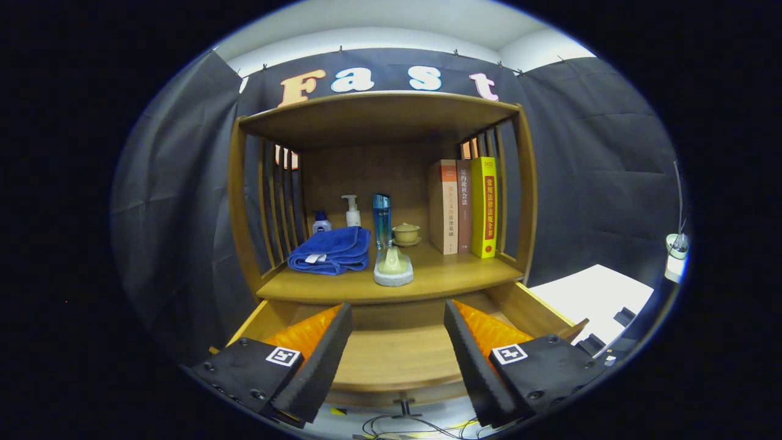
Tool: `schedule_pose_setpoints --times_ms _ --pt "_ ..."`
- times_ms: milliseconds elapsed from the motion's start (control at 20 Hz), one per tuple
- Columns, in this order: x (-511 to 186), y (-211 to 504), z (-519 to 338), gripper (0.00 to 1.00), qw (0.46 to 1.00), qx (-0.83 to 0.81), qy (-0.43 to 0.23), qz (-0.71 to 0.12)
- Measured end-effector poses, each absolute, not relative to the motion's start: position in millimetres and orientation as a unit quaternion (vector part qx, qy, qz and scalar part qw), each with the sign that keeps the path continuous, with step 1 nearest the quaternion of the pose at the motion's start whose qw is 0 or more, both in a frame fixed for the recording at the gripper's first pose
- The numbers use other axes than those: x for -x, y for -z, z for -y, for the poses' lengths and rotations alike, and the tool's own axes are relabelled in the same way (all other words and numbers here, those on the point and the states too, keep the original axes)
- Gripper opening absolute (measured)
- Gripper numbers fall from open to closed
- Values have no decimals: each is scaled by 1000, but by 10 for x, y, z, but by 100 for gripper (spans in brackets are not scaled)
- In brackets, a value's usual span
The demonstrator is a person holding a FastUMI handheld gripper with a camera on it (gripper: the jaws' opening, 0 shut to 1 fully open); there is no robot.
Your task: Pull open the drawer, take out the items inside it, and place them on the countertop above the cabinet.
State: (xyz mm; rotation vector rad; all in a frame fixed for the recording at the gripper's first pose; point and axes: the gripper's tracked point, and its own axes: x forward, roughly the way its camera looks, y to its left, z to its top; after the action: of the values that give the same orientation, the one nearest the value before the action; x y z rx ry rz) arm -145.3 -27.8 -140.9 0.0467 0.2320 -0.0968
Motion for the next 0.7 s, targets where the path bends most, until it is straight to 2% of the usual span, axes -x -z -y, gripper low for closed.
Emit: schedule_pose_setpoints --times_ms 350,700 --pt "2045 1961 423 97 989 -2 58 -138" --pt "1964 2474 280 96 982 40 42 -181"
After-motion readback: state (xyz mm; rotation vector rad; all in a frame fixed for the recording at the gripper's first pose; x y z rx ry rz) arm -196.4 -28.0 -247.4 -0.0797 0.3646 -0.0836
